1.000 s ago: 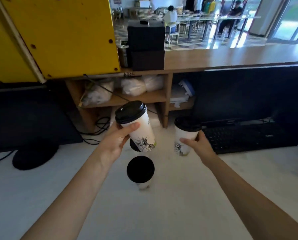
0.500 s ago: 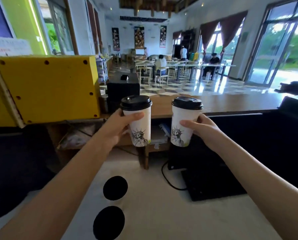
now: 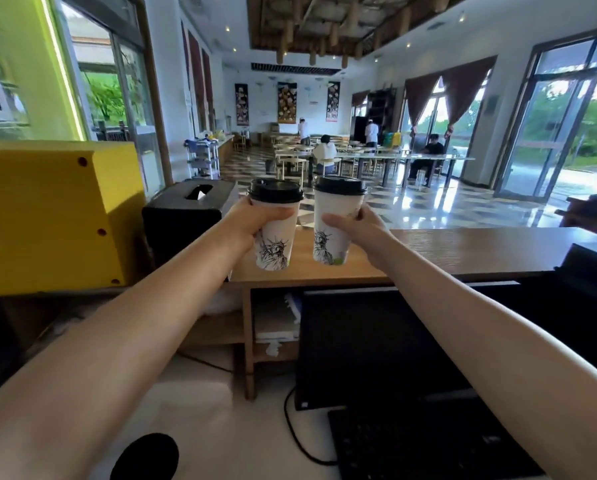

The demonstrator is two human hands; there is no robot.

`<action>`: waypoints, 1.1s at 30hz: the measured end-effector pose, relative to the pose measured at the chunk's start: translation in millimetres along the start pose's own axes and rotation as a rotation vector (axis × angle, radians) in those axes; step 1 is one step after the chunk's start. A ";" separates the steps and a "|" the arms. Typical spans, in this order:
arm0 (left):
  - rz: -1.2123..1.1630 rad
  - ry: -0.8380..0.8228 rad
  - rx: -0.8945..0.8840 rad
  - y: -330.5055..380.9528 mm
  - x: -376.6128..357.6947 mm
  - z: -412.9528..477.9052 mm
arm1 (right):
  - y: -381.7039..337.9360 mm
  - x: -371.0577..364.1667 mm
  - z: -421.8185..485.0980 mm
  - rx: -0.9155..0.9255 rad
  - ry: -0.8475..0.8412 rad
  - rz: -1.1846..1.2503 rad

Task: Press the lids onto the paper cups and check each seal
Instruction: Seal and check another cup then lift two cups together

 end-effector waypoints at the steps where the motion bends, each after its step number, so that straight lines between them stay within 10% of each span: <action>1: 0.001 0.021 -0.001 -5.8 -3.4 6.5 | 7.1 -0.3 8.9 -0.014 0.026 -0.004; 33: 0.164 0.097 0.012 -55.4 16.9 30.3 | 65.1 -3.0 66.7 -0.110 -0.274 -0.170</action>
Point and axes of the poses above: each hand's wrist, its own z-axis towards the middle knuckle, its own x-axis out of the back of the hand, y = z × x, the point moved 3 cm from there along z, towards the middle knuckle, and after that the axes turned 5 degrees about -x, right-handed, at the moved point
